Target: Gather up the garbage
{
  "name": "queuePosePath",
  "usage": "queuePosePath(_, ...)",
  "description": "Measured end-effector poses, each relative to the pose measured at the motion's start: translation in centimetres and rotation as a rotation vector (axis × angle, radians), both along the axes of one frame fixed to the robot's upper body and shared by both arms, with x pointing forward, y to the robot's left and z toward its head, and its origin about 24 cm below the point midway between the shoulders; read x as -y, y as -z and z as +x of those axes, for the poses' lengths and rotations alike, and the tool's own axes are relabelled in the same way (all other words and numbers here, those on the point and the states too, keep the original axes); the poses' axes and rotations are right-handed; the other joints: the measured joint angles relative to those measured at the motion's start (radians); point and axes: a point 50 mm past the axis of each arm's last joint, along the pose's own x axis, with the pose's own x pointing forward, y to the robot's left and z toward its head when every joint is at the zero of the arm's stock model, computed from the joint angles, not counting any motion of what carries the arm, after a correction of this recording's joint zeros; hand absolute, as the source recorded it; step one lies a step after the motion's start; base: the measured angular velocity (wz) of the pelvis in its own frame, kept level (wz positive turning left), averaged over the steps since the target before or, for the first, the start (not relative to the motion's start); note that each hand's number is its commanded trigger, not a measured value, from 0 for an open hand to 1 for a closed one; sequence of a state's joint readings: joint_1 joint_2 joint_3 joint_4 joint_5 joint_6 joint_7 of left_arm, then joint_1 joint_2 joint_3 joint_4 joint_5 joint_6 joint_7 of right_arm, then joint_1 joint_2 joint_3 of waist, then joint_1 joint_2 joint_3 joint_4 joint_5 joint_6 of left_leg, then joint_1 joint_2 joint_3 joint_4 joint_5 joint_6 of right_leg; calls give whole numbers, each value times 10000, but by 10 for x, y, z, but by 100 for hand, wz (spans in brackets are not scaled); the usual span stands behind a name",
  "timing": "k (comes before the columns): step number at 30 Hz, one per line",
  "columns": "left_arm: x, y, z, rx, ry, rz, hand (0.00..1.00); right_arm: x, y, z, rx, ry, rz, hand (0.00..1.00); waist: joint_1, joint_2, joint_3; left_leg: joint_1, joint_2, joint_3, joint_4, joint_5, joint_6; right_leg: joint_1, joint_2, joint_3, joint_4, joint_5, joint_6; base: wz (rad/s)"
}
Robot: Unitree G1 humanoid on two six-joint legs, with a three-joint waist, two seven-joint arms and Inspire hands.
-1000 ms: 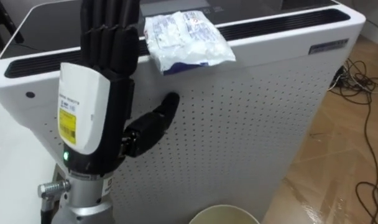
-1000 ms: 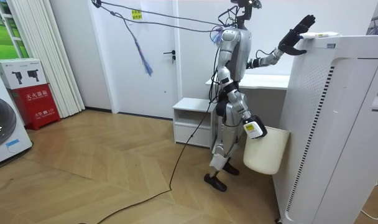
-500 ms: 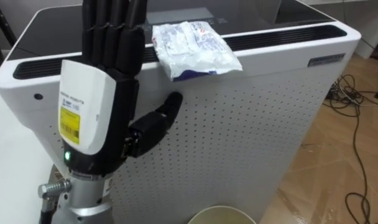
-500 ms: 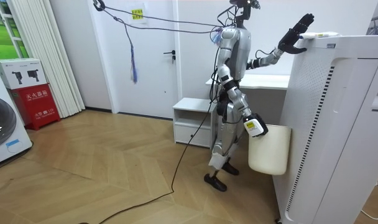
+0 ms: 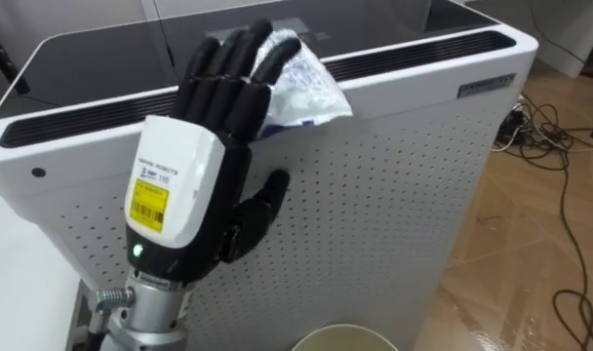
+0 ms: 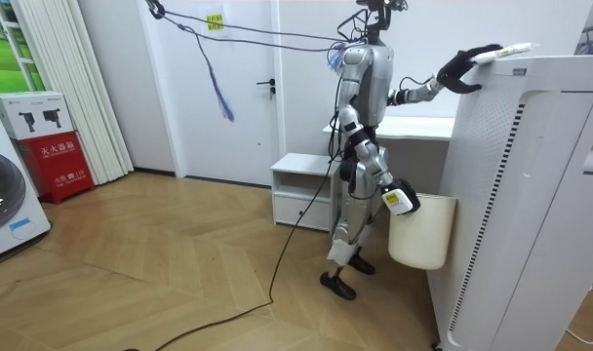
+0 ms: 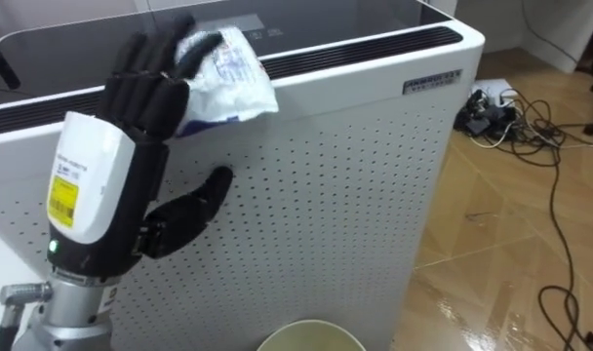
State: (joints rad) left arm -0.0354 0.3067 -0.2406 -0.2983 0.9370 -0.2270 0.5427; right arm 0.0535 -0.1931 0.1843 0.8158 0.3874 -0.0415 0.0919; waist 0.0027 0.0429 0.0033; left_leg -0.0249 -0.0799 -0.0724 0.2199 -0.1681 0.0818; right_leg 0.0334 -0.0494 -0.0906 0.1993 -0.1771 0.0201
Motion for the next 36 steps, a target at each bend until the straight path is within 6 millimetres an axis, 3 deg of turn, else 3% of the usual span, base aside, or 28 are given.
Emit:
queuePosePath(11,-6,-20,4,1309,-475,-526,100,2,0,0,-66,113,-64,100,-314,12,-8,31,12,113,-177,25,11,26,-6,14,-146,12,-8,0)
queuePosePath(24,-8,-21,7,1283,-727,-658,100,6,1,-2,-400,404,-87,100,-229,12,11,301,53,180,-354,37,-9,171,17,88,-147,16,-15,-2)
queuePosePath(29,-10,-28,7,392,323,-2930,100,4,0,1,-313,285,-102,100,-218,-30,32,342,88,299,-401,43,-18,165,32,108,-145,15,-15,-4)
queuePosePath(31,-11,-33,6,-429,1508,-4733,100,1,1,0,-351,145,-84,100,-217,-123,65,322,98,297,-414,43,-20,113,44,96,-146,15,-14,0)
queuePosePath(36,-5,-45,-2,-2222,5132,-7644,100,-6,0,6,-230,-183,9,100,-222,-299,33,141,87,256,-306,47,-26,24,42,40,-142,15,-15,6)
